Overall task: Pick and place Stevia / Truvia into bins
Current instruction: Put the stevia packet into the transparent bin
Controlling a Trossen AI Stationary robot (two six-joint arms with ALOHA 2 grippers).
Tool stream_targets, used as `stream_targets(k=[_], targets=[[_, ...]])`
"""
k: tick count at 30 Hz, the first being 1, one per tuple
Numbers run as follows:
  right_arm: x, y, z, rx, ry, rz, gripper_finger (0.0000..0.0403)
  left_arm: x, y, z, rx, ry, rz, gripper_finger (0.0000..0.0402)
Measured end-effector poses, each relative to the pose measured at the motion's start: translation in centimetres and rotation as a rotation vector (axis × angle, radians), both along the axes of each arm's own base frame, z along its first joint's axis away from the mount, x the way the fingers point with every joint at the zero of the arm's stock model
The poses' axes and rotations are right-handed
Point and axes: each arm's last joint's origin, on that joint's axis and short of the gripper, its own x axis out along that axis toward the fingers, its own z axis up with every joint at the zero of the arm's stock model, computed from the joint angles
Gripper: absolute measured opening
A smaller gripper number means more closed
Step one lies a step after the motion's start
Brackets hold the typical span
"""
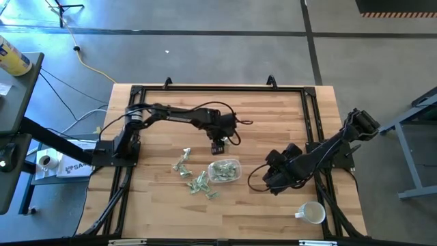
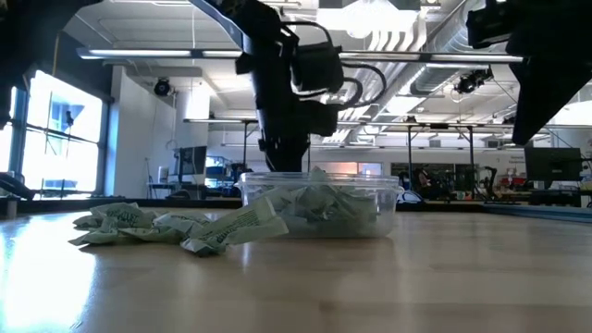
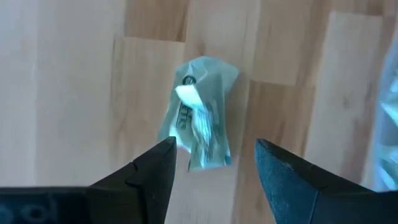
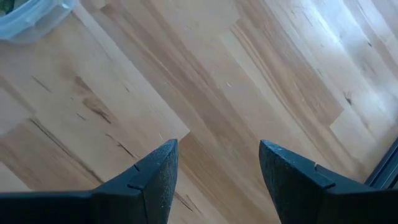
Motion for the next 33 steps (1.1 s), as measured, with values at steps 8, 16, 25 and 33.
stream_targets(k=[8,16,25,33], targets=[[0.4,-0.7,0.0,0.005,-0.010,-0.052,0.0211,0.5,0.2,-2.0,0.038,0.037,-0.040,0.0200],[0.6,-1.1,0.0,0.008,-0.010,-0.067,0.0211,0.7,0.3,-2.3,0.076,0.037,-0.034,0.0092],[0.6,-1.1,0.0,0.007,-0.007,-0.060,0.0204,0.4,0.1,-1.0,0.057,0.149,-0.049,0.0030],[0.7,-1.2,0.0,-0.022,-0.014,-0.043,0.0204,1.0,-0.6,4.8,0.055,0.073,-0.033,0.0031]])
